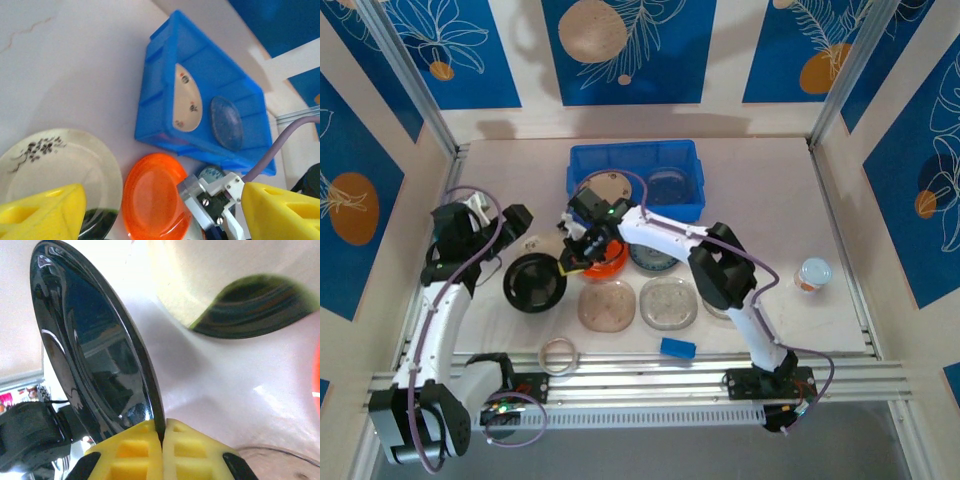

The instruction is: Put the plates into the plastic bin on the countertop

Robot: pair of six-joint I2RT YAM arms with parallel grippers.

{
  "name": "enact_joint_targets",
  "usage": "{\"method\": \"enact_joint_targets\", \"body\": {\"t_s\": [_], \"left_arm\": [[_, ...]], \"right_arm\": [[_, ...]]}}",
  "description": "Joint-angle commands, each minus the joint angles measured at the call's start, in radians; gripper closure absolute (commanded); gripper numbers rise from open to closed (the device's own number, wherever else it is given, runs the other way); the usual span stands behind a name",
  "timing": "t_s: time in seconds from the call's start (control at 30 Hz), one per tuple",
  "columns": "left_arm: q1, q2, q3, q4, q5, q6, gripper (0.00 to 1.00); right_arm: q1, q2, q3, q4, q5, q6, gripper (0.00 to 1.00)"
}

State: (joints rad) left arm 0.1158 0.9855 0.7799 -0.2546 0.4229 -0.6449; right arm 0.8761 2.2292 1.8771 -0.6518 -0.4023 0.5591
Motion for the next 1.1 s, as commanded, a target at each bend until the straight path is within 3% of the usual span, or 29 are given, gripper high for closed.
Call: {"method": "enact_joint_targets", "body": {"t_s": [0.0,0.17,0.57,0.8,1.07], "left_arm": [[0.0,0.029,0.079,-0.014,0.028,0.03,0.19],[-0.055,0.12,0.189,-0.032,0.016,0.08,0.21],[-0.247,0.347,0.349,0.022,-0.025,0.124,0.22],[-0.267,0.391,0.333,0.076,-0.003,0.106,0.22],[-0.268,0.405,0.304,0.106,-0.004,0.093,0.22]], "right_arm": [[-0.044,-0.066,0.068,-0.095,0.032,0.002,1.0],[-0.123,-0.067,0.187,-0.226,0.133,-0.013,1.0],[-0.329,-0.018,0.438,-0.316,0.232,0.004,1.0],[-0.451,0.146,0.683,-0.397,0.218,0.025,1.0],[-0.496,0.251,0.702,-0.33,0.177,0.055,1.0]]}}
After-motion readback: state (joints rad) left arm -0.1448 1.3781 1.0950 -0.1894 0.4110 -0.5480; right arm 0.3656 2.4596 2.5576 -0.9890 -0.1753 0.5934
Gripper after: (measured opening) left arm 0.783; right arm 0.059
